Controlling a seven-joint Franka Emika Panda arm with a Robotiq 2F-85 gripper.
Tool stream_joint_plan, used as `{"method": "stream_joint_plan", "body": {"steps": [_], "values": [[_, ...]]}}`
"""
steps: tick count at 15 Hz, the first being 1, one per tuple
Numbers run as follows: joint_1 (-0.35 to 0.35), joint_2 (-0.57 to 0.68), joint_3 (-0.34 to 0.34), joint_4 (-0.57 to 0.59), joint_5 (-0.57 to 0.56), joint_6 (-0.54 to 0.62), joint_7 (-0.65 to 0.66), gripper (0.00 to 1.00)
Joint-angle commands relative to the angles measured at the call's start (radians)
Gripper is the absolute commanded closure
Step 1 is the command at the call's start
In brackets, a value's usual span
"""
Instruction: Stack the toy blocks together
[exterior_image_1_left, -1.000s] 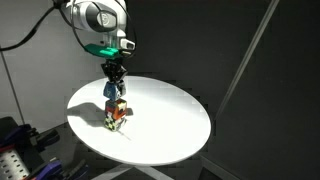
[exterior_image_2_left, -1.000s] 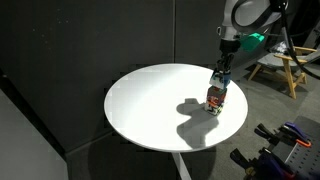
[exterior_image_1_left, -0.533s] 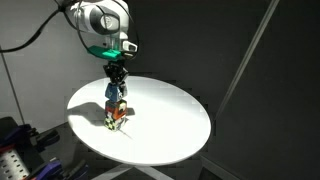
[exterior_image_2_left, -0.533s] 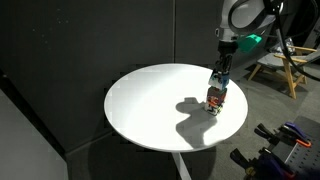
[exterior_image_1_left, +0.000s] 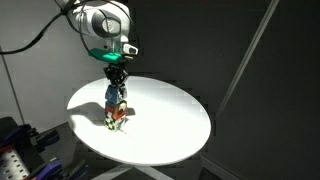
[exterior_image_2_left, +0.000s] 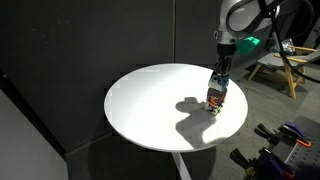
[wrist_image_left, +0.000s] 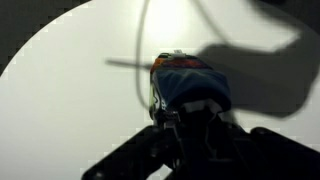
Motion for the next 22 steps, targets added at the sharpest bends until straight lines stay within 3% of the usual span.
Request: {"method": "stream_joint_plan", "body": {"steps": [1, 3, 4, 5, 7, 13, 22], "values": [[-0.011, 0.013, 0.001, 0.029, 0.003, -0.029, -0.025, 0.93], [-0.011, 0.016, 0.001, 0.030, 0.002, -0.029, -0.025, 0.93], [-0.011, 0.017, 0.001, 0.030, 0.002, -0.029, -0.026, 0.86], [-0.011, 0.018, 0.001, 0.029, 0.000, -0.028, -0.026, 0.56], [-0.011, 0.017, 0.001, 0.028, 0.001, -0.029, -0.026, 0.49], [-0.012, 0.013, 0.001, 0.026, 0.002, -0.030, -0.028, 0.01], [-0.013, -0.007, 0.003, 0.015, 0.011, -0.037, -0.044, 0.00]]}}
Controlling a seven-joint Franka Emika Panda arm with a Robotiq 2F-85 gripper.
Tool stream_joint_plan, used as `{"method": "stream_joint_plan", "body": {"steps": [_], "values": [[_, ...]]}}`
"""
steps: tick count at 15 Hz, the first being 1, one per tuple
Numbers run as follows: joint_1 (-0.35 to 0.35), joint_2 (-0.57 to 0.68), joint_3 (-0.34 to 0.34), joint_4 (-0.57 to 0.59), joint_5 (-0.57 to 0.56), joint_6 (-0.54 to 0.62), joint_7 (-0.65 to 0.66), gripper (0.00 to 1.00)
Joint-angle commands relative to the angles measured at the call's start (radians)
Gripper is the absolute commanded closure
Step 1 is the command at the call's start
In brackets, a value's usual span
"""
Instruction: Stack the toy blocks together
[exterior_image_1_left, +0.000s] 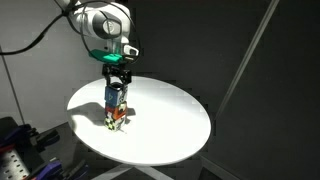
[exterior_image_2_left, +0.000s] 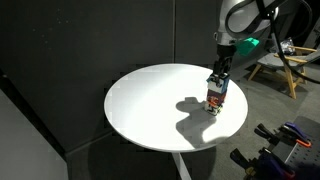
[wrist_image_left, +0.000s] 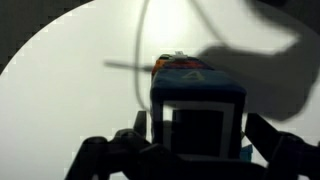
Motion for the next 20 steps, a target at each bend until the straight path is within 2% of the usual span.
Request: {"method": "stream_joint_plan", "body": {"steps": [1, 12, 17, 20], "values": [[-0.010, -0.022, 0.004, 0.008, 0.016, -0.038, -0.044, 0.00], [-0.002, -0.103, 0.013, -0.013, 0.114, -0.097, -0.118, 0.00], [0.003, -0.141, 0.014, -0.025, 0.111, -0.140, -0.055, 0.00], [0.005, -0.170, 0.016, -0.050, 0.117, -0.124, -0.004, 0.00]]}}
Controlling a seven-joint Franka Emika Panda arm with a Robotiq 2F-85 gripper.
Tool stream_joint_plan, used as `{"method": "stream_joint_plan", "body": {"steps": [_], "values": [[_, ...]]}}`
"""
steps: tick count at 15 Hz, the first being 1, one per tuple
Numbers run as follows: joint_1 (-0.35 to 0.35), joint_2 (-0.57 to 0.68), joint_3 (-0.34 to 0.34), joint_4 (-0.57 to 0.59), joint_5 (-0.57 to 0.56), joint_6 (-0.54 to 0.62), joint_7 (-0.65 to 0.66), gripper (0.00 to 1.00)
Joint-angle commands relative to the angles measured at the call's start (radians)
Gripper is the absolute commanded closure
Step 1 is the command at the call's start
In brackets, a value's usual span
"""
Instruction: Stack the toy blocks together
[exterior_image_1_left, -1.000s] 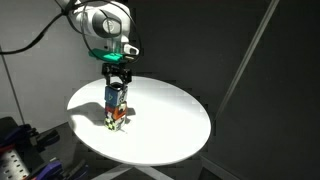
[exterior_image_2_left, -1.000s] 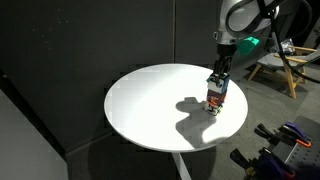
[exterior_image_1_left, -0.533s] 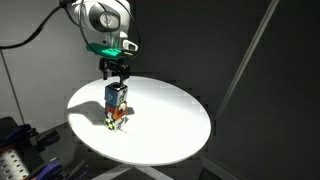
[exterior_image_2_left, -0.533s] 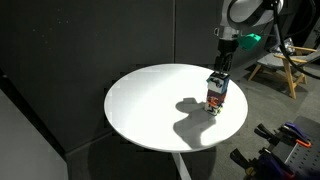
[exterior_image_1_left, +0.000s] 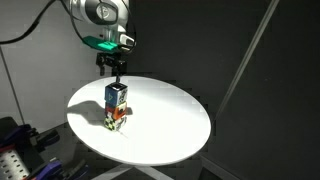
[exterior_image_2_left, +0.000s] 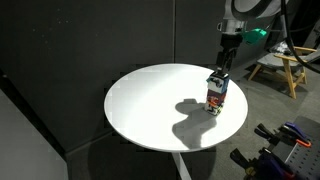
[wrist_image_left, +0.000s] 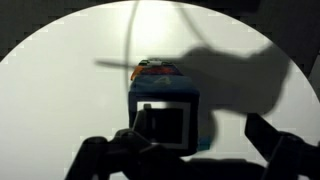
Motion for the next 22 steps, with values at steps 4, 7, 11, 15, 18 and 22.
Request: {"method": "stream_joint_plan", "body": {"steps": [4, 7, 11, 15, 18, 22], "values": [[0.007, -0.106, 0.012, -0.084, 0.018, 0.009, 0.113, 0.00], [0.013, -0.152, 0.019, -0.121, 0.014, 0.006, 0.141, 0.00], [0.023, -0.213, 0.027, -0.165, 0.013, -0.009, 0.148, 0.00], [0.031, -0.272, 0.027, -0.206, 0.021, -0.004, 0.142, 0.00], [0.032, -0.300, 0.026, -0.225, 0.019, -0.007, 0.145, 0.00], [0.028, -0.277, 0.024, -0.212, 0.002, -0.001, 0.129, 0.00]]}}
